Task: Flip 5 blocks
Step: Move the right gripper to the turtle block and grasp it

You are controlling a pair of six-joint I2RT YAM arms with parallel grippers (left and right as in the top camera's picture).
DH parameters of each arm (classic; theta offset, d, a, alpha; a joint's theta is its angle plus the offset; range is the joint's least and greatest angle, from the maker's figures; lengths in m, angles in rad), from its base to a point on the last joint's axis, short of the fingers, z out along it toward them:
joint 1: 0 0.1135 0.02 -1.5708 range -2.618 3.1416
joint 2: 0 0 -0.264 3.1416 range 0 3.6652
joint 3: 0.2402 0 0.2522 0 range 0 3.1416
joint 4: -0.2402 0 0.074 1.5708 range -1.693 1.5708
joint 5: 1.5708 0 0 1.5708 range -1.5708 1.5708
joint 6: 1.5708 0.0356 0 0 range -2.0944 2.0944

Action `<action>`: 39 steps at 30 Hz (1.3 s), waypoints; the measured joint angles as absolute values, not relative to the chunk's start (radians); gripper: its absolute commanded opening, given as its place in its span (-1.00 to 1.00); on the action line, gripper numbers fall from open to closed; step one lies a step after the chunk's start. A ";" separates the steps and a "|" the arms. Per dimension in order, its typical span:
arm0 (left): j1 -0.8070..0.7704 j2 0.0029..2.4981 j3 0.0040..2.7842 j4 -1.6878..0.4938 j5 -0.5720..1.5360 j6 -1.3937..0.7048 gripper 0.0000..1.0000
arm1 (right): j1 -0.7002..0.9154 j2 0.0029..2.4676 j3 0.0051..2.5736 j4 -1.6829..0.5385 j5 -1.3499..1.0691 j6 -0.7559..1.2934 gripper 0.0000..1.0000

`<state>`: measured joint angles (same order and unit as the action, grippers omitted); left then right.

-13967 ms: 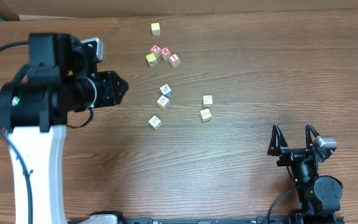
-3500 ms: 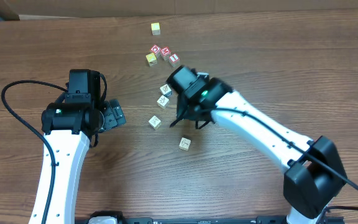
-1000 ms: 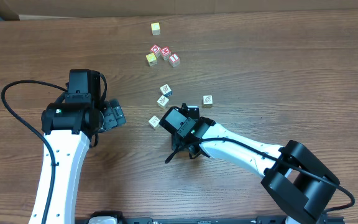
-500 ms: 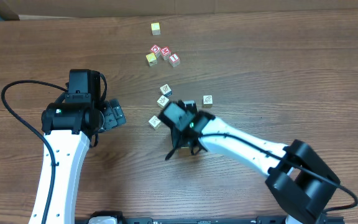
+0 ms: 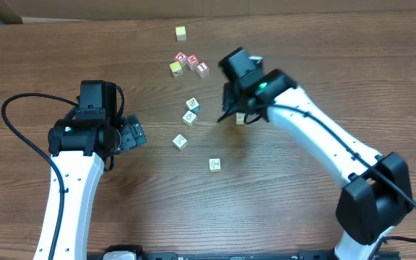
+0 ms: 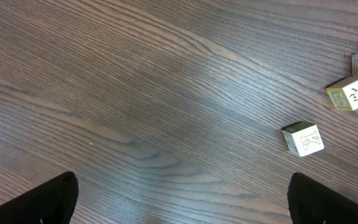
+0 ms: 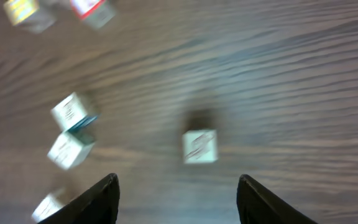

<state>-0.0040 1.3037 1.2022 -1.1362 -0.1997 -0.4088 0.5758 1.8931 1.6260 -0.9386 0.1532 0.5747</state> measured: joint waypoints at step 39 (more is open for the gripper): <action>-0.004 1.304 1.202 -1.137 -0.200 -0.409 1.00 | 0.565 2.120 1.556 -0.836 0.131 0.469 -0.31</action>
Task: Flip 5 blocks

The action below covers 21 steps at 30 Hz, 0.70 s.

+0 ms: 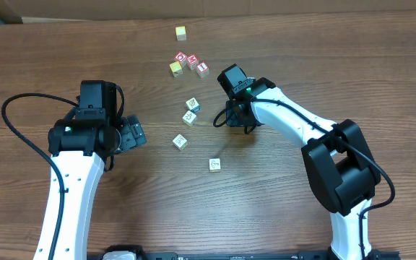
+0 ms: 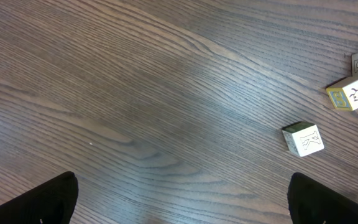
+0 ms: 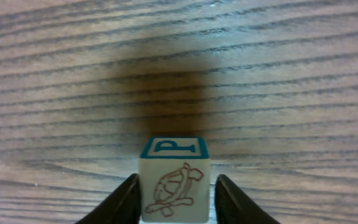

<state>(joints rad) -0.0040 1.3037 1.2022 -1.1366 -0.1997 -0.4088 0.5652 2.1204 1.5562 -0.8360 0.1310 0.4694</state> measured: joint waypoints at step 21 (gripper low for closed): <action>-0.004 1.304 1.202 -1.136 -0.200 -0.409 1.00 | 0.590 1.899 1.826 -1.304 0.020 0.471 -0.65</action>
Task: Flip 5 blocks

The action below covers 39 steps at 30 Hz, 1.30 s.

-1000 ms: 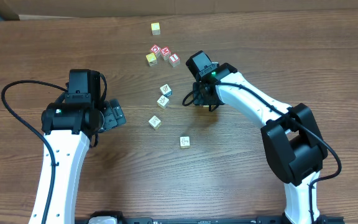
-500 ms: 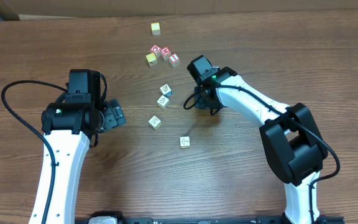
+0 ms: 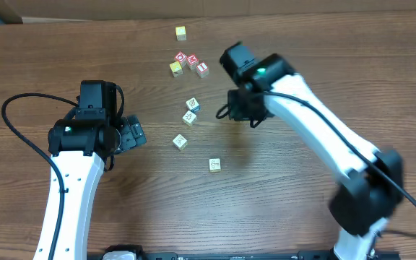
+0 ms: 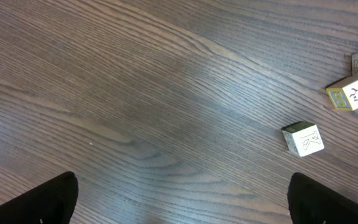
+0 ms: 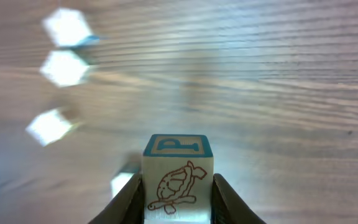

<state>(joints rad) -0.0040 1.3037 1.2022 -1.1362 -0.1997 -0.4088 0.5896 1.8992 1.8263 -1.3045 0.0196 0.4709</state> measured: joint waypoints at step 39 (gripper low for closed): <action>-0.004 1.304 1.202 -1.137 -0.200 -0.409 1.00 | 0.787 1.784 1.108 -0.704 0.019 0.622 -0.59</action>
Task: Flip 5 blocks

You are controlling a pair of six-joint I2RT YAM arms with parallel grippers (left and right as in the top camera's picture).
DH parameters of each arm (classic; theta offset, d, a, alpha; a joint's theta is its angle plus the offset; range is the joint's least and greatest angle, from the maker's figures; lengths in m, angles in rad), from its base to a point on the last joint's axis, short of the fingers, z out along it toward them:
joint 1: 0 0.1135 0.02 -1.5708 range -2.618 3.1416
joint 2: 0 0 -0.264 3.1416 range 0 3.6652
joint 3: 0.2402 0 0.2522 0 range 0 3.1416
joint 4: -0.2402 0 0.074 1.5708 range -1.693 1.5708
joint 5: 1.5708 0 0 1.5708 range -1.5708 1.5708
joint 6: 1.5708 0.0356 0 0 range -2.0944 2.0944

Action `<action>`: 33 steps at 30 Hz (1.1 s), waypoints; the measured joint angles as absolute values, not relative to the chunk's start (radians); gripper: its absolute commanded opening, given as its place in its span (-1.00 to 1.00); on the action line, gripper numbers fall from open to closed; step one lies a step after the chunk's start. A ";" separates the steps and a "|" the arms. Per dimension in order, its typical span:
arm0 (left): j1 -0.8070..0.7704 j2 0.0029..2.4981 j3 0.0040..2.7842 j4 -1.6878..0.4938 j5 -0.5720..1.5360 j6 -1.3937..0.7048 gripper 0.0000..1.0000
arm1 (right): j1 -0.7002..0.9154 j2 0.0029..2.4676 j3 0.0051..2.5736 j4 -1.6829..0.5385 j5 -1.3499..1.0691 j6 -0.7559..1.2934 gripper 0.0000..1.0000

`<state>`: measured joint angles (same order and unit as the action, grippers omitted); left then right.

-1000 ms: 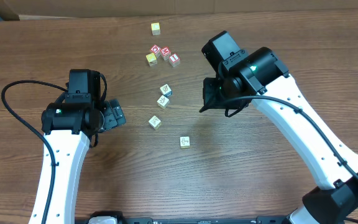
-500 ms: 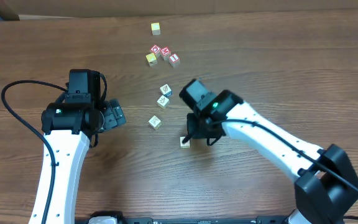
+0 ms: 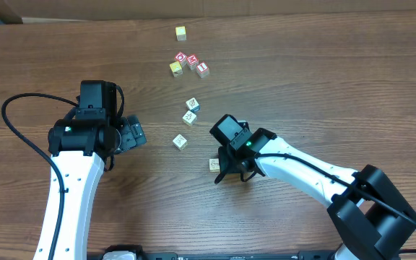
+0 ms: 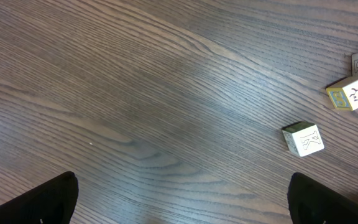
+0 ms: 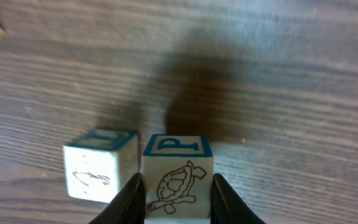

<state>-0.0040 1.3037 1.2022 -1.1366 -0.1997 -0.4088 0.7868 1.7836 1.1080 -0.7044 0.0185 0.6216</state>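
My right gripper (image 5: 178, 190) is shut on a white block (image 5: 178, 171) with a blue P on top and a turtle on its near face. It holds the block low over the wooden table (image 3: 302, 87), right beside a white block with a line drawing (image 5: 98, 165). In the overhead view that right gripper (image 3: 230, 172) stands just right of the frontmost block (image 3: 214, 165). My left gripper (image 4: 182, 196) is open over bare wood, with a K block (image 4: 303, 139) off to its right.
A ladybug block (image 4: 352, 93) and another white block lie further right. Red blocks (image 3: 193, 61) and a yellow block (image 3: 175, 68) cluster at the back, with one yellow block (image 3: 181, 32) beyond. Three white blocks (image 3: 189, 117) sit mid-table.
My right gripper, still shut on the turtle block, has moved from mid-table toward the front and now sits low beside the frontmost white block. The left arm has not moved.
My right gripper was open above a lone block right of the middle blocks. Then it was shut on that turtle block at the table. Then it held it raised over the table, and now holds it low at the front beside another block.
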 measured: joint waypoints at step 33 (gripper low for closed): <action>-0.004 1.304 1.202 -1.137 -0.200 -0.409 0.99 | 0.746 1.746 1.122 -0.727 0.015 0.651 -0.15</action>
